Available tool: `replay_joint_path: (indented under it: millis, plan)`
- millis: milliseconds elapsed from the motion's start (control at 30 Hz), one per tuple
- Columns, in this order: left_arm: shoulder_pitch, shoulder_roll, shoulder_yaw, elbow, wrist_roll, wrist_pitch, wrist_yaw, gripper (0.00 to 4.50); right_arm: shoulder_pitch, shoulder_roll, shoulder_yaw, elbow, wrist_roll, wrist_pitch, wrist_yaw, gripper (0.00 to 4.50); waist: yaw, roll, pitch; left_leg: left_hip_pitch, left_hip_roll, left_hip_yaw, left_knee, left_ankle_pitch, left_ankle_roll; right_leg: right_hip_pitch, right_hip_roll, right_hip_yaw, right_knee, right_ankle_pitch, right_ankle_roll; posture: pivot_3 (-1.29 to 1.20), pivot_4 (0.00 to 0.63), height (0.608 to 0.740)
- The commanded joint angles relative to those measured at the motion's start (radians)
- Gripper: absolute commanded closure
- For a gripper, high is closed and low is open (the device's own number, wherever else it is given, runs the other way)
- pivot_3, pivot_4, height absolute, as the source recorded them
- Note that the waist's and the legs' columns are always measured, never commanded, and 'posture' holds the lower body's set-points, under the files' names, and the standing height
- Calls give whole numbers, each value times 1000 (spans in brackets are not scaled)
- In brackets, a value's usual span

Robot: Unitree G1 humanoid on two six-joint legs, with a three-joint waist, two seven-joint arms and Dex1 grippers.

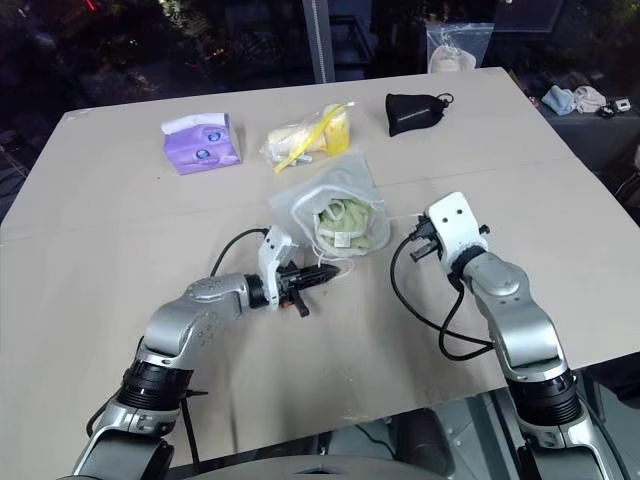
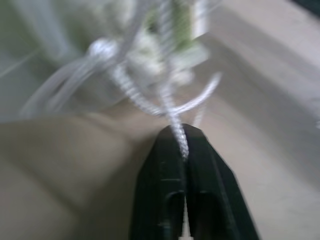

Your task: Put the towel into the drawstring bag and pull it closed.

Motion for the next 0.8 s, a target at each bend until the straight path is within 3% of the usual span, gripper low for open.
replay_joint_path:
  millis: [33,200,267,367,467,567,800]
  plan:
    - [-39,18,100,45,58,-174,59,4481,-43,-21,-62,-60,-31,-52,-26,4500,1,0,0,0,0,0,0,0,0,0,0,0,0,0,0,0,150,740]
    - [-266,122,303,98,-21,-291,30,4481,-202,-178,-160,-174,-31,-27,45,4500,4,0,2,-3,0,-1,2,0,0,-1,0,-1,0,0,0,0,150,740]
    - [-386,159,378,160,-110,-227,5,4481,-302,-250,-209,-180,-27,-8,65,4500,4,0,2,-4,0,-2,2,0,0,-1,0,-3,0,1,-1,0,150,740]
    - [-476,173,433,271,-168,-158,-2,4481,-398,-261,-264,-162,0,47,48,4500,0,0,-2,0,0,-2,1,0,0,3,0,-4,-2,0,0,0,150,740]
    - [-512,179,432,380,-120,-197,23,4481,-367,-293,-267,-143,-41,17,48,4500,-1,1,-3,6,0,0,-2,-1,2,8,-1,-3,-6,-1,2,0,150,740]
    - [-520,188,402,446,-53,-215,68,4481,-350,-303,-297,-126,-76,4,12,4500,-1,-1,-1,1,-1,0,0,-1,3,5,-1,-3,-6,-1,2,0,150,740]
    - [-582,200,466,646,36,-313,300,4481,-296,-338,-433,-71,-177,3,-106,4500,4,-1,-1,-4,-4,-1,1,-1,2,-2,-4,-4,0,-1,2,0,150,740]
